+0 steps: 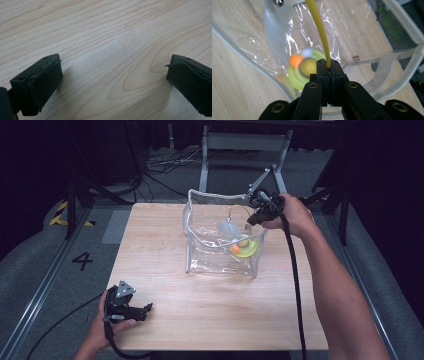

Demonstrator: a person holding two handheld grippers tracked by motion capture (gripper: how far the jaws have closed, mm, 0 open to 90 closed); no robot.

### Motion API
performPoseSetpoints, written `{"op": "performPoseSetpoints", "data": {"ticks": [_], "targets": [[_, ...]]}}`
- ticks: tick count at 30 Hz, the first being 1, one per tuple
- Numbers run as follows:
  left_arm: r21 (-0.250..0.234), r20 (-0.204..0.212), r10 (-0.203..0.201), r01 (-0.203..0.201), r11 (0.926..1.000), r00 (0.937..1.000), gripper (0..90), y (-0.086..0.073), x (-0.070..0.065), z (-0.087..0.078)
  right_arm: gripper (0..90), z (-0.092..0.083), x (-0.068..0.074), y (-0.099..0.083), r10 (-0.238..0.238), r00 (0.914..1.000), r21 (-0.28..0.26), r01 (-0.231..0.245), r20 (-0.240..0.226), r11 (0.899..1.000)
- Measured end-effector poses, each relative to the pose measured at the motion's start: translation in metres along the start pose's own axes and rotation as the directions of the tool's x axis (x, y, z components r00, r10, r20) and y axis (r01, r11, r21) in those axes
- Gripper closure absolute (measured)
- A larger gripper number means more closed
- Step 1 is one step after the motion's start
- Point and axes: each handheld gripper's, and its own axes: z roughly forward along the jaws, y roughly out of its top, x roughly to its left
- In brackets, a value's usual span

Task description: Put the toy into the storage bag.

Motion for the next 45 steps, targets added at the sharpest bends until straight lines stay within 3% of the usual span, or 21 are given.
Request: {"op": "performPoseSetpoints", "data": {"ticks": [11, 19, 36, 45], "targets": [[0.002, 0.001, 0.004, -0.004, 1.0000, 1.0000, 0.5, 0.000, 0.000, 0.000, 88.5, 0.022, 0.005, -0.007, -0.003, 0.9993, 0.086, 0.006, -0.037, 0.996], [0.001, 0.003, 0.001, -0.001, 1.0000, 1.0000, 0.5, 0.000, 0.000, 0.001, 88.2, 0.029, 0.007, -0.008, -0.005, 0.9984, 0.114, 0.011, -0.056, 0.993], [0.000, 0.002, 0.000, 0.000, 1.0000, 1.0000, 0.6, 0.001, 0.000, 0.001, 81.9, 0.017, 0.005, -0.014, 0.003, 0.9985, 0.059, 0.000, -0.054, 0.998], [0.000, 0.002, 0.001, -0.001, 1.0000, 1.0000, 0.6, 0.001, 0.000, 0.001, 75.6, -0.006, 0.003, -0.025, 0.024, 0.9995, -0.072, -0.026, -0.019, 0.997]]}}
